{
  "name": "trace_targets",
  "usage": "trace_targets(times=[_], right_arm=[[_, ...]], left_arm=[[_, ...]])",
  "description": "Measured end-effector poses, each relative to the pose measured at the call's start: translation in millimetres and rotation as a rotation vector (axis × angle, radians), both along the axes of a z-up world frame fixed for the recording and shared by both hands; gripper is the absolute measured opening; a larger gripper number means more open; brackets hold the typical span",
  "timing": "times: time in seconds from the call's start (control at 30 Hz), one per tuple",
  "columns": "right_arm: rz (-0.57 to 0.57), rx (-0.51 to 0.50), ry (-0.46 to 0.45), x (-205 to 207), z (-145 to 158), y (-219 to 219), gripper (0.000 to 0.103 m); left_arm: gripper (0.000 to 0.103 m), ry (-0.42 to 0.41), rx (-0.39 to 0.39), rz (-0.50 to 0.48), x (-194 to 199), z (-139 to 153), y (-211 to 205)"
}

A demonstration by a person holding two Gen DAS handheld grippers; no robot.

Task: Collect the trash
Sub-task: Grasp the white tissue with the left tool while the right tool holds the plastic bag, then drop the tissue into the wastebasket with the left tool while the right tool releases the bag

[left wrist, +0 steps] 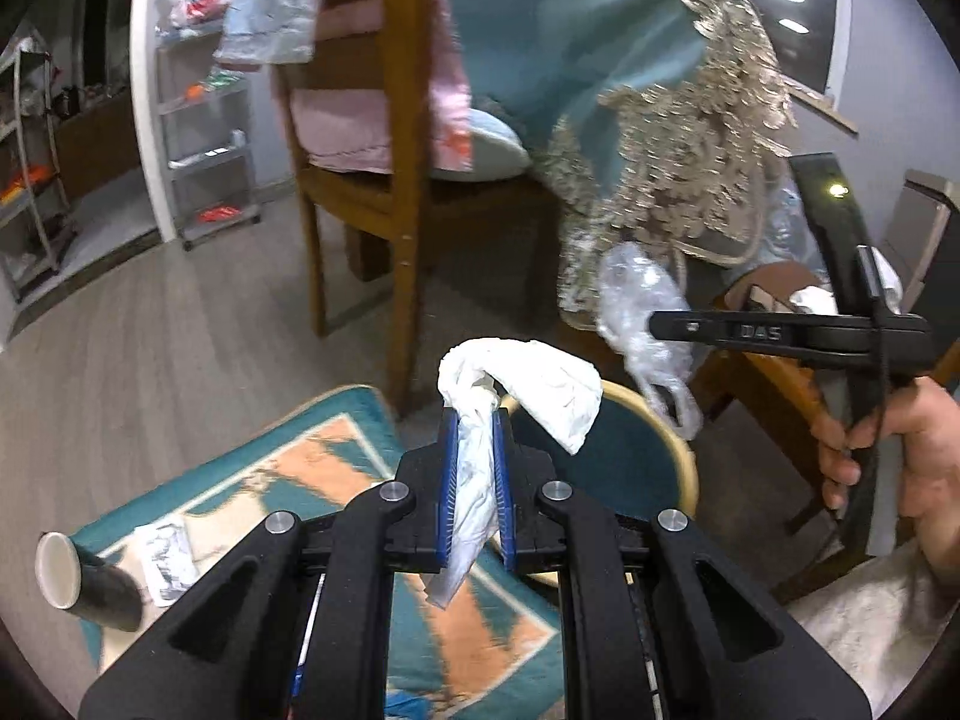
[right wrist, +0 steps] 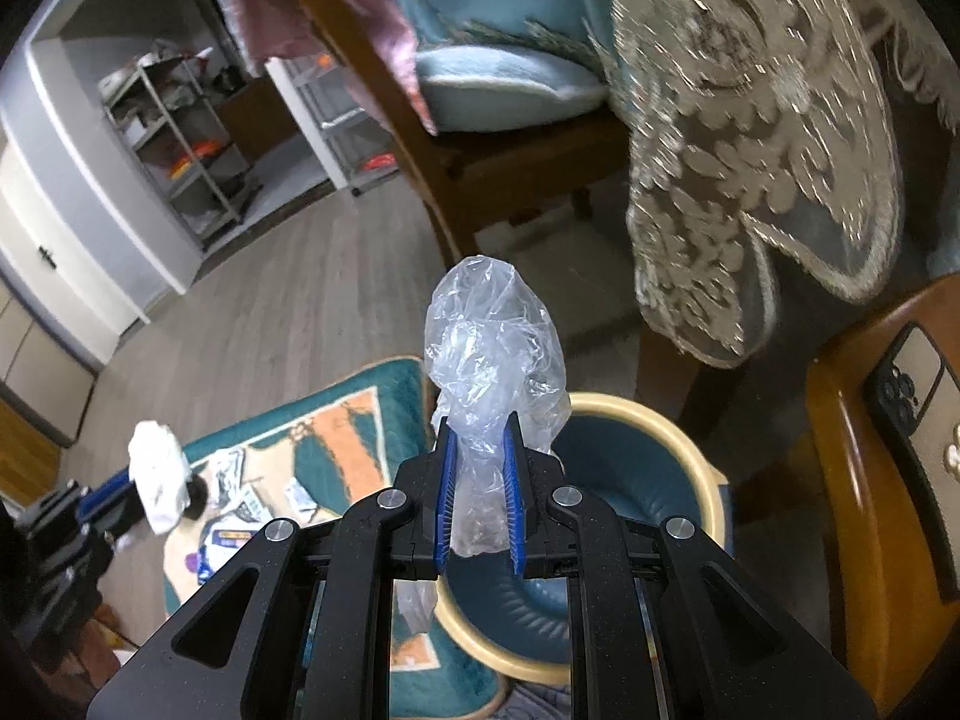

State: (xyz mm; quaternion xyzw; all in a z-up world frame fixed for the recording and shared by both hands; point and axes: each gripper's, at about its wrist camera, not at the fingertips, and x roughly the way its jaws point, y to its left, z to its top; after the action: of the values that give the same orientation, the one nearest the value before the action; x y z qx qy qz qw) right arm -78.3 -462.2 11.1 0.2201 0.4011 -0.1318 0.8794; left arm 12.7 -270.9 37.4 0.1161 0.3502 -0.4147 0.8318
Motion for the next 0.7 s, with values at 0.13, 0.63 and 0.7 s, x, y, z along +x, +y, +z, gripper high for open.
trace_targets(times=[0.13, 0.63, 0.7], right_arm=[[-0.003, 0.011, 0.04, -0.7, -12.2, -8.9, 0.016], [-0.02, -0.014, 0.182, -0.1, -42.9, -19.0, 0.059], [-0.026, -0.009, 0.176, 0.3, -40.9, -20.5, 0.064]], left_arm=[[0.011, 0.041, 0.036, -0.037, -5.6, -21.2, -25.5], [0.062, 0.135, 0.162, -0.131, -18.8, -126.5, -120.4], [0.068, 0.145, 0.139, -0.123, -18.8, -128.0, -115.2]])
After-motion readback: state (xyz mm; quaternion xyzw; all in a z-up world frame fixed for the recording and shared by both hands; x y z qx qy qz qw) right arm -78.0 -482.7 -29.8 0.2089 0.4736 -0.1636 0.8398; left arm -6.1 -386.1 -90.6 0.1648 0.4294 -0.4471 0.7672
